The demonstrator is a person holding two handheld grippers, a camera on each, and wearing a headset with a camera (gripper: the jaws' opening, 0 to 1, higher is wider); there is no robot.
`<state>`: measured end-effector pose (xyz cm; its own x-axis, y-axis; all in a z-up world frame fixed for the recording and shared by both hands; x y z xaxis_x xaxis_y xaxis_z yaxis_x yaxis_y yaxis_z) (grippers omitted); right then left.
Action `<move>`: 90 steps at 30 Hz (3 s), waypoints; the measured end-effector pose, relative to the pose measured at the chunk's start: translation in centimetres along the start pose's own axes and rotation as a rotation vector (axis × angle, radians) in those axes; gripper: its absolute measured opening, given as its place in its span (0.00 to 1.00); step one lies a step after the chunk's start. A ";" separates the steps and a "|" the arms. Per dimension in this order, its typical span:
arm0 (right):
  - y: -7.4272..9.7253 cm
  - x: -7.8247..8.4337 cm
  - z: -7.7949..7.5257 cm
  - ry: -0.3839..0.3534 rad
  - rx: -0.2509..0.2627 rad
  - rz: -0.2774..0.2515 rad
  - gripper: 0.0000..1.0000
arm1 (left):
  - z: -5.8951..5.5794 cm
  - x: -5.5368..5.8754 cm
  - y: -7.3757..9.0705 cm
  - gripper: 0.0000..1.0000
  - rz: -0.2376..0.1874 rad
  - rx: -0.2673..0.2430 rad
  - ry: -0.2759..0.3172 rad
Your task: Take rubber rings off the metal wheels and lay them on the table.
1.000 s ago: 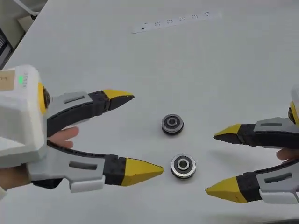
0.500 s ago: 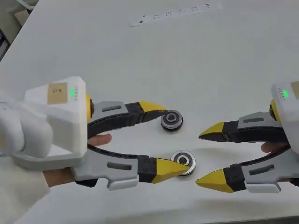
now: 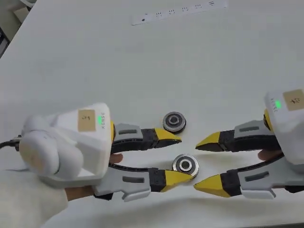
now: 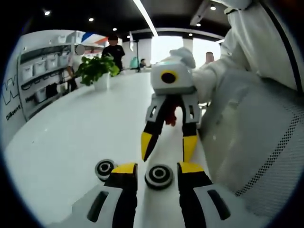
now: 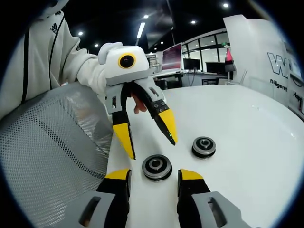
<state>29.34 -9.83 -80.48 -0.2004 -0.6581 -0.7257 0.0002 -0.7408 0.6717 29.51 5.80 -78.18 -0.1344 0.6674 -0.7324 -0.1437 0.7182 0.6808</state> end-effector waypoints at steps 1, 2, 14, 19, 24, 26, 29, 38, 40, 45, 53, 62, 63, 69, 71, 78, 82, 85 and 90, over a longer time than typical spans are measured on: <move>-0.1 0.0 -0.1 -0.002 0.001 0.000 0.35 | 0.1 0.2 -0.1 0.31 0.015 0.009 0.020; -0.1 0.0 -0.1 -0.004 0.002 0.000 0.35 | 0.1 0.4 -0.1 0.29 0.020 0.022 0.041; -0.6 0.2 -0.4 -0.003 -0.011 0.008 0.31 | 0.0 0.7 -1.2 0.23 0.008 0.043 0.057; -0.5 0.1 -0.5 0.003 -0.009 0.004 0.30 | -0.1 0.9 -1.5 0.20 0.015 0.046 0.041; -0.4 0.1 -0.6 0.006 -0.003 0.003 0.29 | -0.1 0.9 -1.7 0.19 0.011 0.035 0.025; -0.5 0.1 -0.6 0.007 -0.005 0.002 0.28 | -0.2 1.0 -1.7 0.18 0.012 0.032 0.013; -0.5 0.1 -0.6 0.013 -0.007 0.007 0.27 | -0.1 1.1 -1.7 0.15 0.010 0.001 -0.047; -0.9 0.2 -0.7 0.046 -0.009 0.013 0.23 | -0.2 1.5 -1.9 0.14 -0.014 0.001 -0.058; -1.1 0.1 -0.8 0.060 -0.002 0.019 0.24 | -0.3 1.5 -1.9 0.14 -0.017 0.001 -0.057; -1.4 0.0 -0.9 0.074 -0.010 0.021 0.26 | -0.4 1.7 -1.8 0.14 -0.027 0.006 -0.055; -1.5 0.0 -0.8 0.080 -0.021 0.016 0.24 | -0.5 1.7 -1.8 0.14 -0.035 0.004 -0.048; -1.2 0.2 -0.8 0.063 -0.026 0.012 0.22 | -0.6 1.7 -1.7 0.14 -0.033 0.001 -0.050; -1.1 0.2 -0.8 0.064 -0.024 0.011 0.22 | -0.5 1.6 -1.7 0.14 -0.033 0.000 -0.050; -1.1 0.2 -0.7 0.070 -0.015 0.014 0.21 | -0.5 1.6 -1.8 0.14 -0.032 -0.001 -0.051; -1.0 0.2 -0.6 0.070 -0.011 0.017 0.21 | -0.5 1.6 -1.8 0.14 -0.032 -0.001 -0.052; -0.9 0.2 -0.5 0.081 0.006 0.046 0.19 | -0.5 1.6 -1.7 0.14 -0.033 -0.002 -0.053; -0.8 0.1 -0.3 0.127 0.029 0.079 0.17 | -0.5 1.6 -1.7 0.14 -0.032 -0.003 -0.053; -0.6 0.2 -0.5 0.188 0.066 0.122 0.12 | -0.4 1.6 -1.7 0.14 -0.031 -0.004 -0.055; -0.6 0.2 -0.5 0.174 0.058 0.120 0.10 | -0.4 1.6 -1.7 0.14 -0.031 -0.004 -0.054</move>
<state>29.79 -9.58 -81.13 -0.0299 -0.7582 -0.6514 -0.0436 -0.6500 0.7587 29.17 5.51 -80.51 -0.0768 0.6546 -0.7520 -0.1513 0.7379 0.6578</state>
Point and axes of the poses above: the centre of the closed fingertips' face, and the gripper's own axes: y roughly backward along the fingers, z roughly to its left, x roughly out of its underside, the point moved 9 cm from there along y, roughly backward along the fingers, and after that the axes turned 13 degrees about z, right-handed, at the moved point
